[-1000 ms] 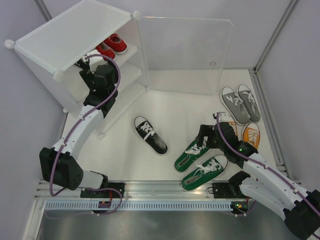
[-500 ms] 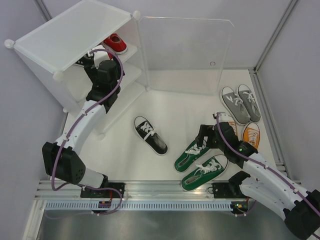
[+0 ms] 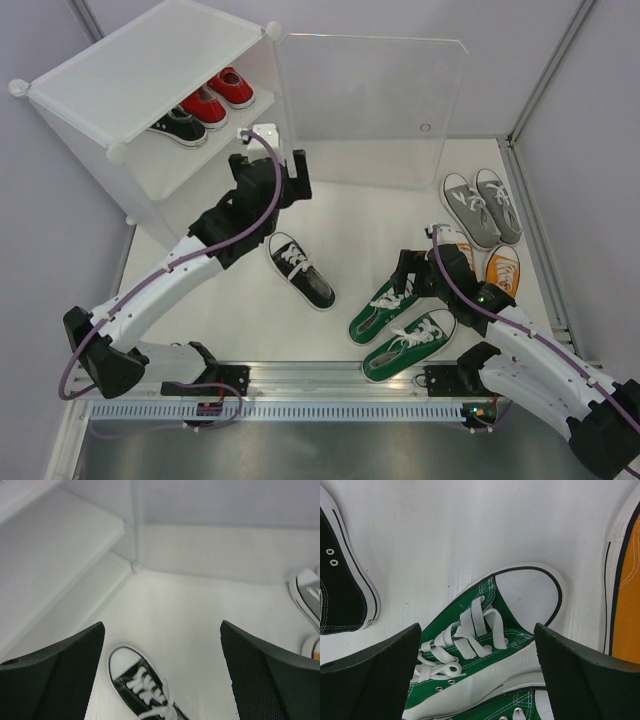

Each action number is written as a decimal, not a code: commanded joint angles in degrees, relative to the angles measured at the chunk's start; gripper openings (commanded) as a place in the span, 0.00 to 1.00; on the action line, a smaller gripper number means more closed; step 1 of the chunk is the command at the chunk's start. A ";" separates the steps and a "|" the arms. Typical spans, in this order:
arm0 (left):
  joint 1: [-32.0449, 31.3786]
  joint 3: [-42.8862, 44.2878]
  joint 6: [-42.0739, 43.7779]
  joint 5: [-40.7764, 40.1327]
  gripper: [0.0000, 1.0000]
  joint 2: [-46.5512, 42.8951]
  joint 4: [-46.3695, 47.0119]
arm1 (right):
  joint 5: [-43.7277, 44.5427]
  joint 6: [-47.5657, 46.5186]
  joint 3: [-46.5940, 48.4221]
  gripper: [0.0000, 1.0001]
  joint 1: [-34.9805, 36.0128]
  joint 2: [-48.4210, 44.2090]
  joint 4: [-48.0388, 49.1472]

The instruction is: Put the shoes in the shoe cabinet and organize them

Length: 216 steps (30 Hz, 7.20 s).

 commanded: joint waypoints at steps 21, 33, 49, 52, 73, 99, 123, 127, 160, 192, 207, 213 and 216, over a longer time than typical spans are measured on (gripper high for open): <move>-22.89 -9.03 -21.54 14.63 0.88 13.32 -24.11 | 3.74 0.45 0.85 0.97 -0.08 -3.26 -0.31; -23.15 -8.33 -17.93 19.47 0.75 19.82 -23.49 | 3.92 0.45 0.50 0.97 0.00 -2.56 -0.13; -25.17 -10.34 -12.12 24.66 0.59 26.59 -17.25 | 3.75 0.27 0.23 0.97 -0.08 -0.97 0.57; -25.17 -11.31 -12.39 23.96 0.57 26.68 -16.81 | 3.75 0.27 0.14 0.96 0.00 -0.62 0.84; -25.00 1.34 -9.05 17.36 0.66 24.74 -27.62 | 3.57 0.19 0.50 0.97 -0.08 0.08 0.57; -23.32 -0.24 -8.61 16.94 0.67 23.88 -24.28 | 3.57 0.19 0.23 0.96 0.01 0.52 0.92; -22.97 -13.95 2.02 18.51 0.67 20.27 -3.54 | 3.13 0.28 0.23 0.96 -0.08 0.43 0.57; -22.89 -13.08 3.17 17.54 0.68 18.42 -4.51 | 3.22 0.19 0.23 0.96 0.01 0.52 0.66; -21.39 -17.03 2.84 23.08 0.50 24.39 -1.06 | 2.87 0.10 -0.03 0.96 -0.08 1.31 1.10; -21.13 -10.88 -11.50 18.51 0.33 27.03 -15.76 | 2.43 0.10 -0.12 0.96 -0.08 0.70 1.10; -20.78 -1.75 -8.88 15.61 0.02 22.22 -25.50 | 2.34 0.01 -0.12 0.96 -0.08 0.79 1.36; -19.55 16.34 -3.53 16.22 0.02 18.60 -39.38 | 1.90 -0.08 -0.29 0.96 -0.08 0.44 1.54; -17.45 26.80 -1.33 17.01 0.02 18.51 -47.29 | 1.73 -0.08 -0.38 0.96 0.01 -0.27 1.71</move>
